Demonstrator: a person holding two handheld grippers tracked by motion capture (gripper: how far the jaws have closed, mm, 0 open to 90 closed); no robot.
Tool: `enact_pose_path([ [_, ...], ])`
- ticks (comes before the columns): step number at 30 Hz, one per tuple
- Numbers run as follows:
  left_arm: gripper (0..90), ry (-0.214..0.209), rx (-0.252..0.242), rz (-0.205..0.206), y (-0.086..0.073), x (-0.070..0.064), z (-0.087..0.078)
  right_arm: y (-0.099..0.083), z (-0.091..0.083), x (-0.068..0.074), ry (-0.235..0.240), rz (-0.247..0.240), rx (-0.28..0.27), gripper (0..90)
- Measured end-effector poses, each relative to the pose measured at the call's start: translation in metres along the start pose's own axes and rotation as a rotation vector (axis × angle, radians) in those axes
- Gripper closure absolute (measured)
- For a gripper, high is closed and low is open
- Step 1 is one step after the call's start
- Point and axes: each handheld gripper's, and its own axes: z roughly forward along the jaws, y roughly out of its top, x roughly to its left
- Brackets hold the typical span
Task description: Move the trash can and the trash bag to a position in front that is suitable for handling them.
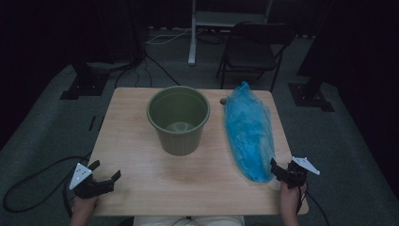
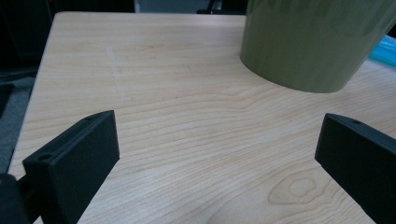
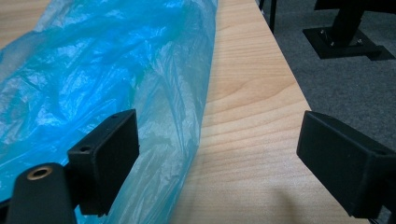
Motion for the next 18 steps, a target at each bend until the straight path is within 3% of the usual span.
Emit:
enact_pose_path([
  [1, 0.3, -0.007, 0.003, -0.017, 0.001, 0.002, 0.002, 0.000, 0.001, 0.001, -0.003, -0.010, 0.014, 12.5],
  [9, 0.3, -0.013, 0.018, -0.042, 0.006, 0.008, 0.014, 0.006, 0.003, 0.006, 0.009, -0.022, 0.048, 12.5],
  [14, 0.3, -0.008, 0.022, -0.053, 0.014, 0.013, 0.028, 0.024, 0.006, 0.015, 0.031, -0.027, 0.030, 12.5],
  [18, 0.3, -0.009, 0.023, -0.052, 0.021, 0.016, 0.040, 0.043, 0.016, 0.029, 0.089, -0.036, 0.013, 12.5],
])
